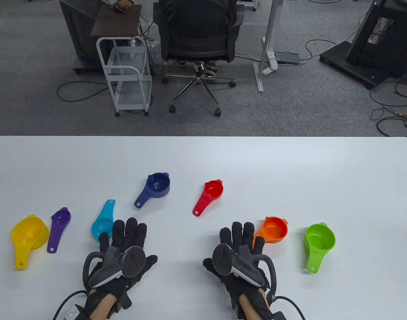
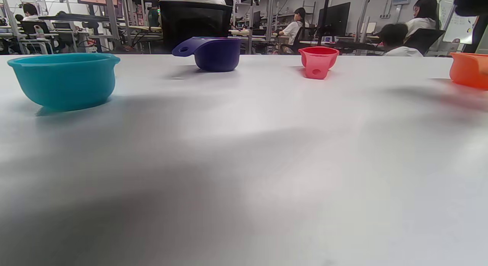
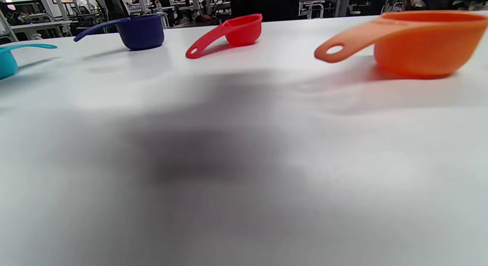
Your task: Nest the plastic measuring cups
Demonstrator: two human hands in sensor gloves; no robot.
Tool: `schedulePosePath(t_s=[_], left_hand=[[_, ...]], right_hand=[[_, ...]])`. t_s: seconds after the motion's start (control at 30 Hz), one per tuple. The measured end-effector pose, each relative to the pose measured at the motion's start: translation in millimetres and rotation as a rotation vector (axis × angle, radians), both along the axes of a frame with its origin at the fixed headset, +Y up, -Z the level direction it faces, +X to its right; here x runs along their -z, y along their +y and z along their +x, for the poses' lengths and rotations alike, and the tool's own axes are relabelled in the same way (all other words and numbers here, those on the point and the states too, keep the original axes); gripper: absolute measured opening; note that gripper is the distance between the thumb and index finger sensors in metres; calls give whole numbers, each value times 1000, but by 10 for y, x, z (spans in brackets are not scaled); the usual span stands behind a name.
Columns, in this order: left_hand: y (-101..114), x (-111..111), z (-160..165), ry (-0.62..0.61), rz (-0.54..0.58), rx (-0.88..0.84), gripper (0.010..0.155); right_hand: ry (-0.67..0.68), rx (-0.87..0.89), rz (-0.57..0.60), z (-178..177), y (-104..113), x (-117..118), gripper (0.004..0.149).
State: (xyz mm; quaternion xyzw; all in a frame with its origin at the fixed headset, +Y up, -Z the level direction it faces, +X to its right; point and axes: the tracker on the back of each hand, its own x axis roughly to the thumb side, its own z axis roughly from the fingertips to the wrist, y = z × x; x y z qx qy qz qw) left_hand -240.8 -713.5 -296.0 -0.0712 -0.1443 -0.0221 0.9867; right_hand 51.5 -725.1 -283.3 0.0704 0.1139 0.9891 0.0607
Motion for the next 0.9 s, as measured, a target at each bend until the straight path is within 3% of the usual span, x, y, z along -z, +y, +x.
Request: schedulePosePath(t_s=[0.53, 0.67, 0.77, 0.9], left_hand=[[-25, 35, -25, 26, -26, 17, 90], [77, 51, -68, 41, 12, 15, 91], [370, 99, -324, 105, 147, 2, 92], [623, 260, -991, 318, 250, -95, 89]], right_hand=[[8, 13, -5, -6, 14, -10, 96], [9, 9, -10, -12, 14, -13, 96], [7, 17, -9, -3, 25, -25, 96], [4, 29, -8, 14, 29, -17, 95]])
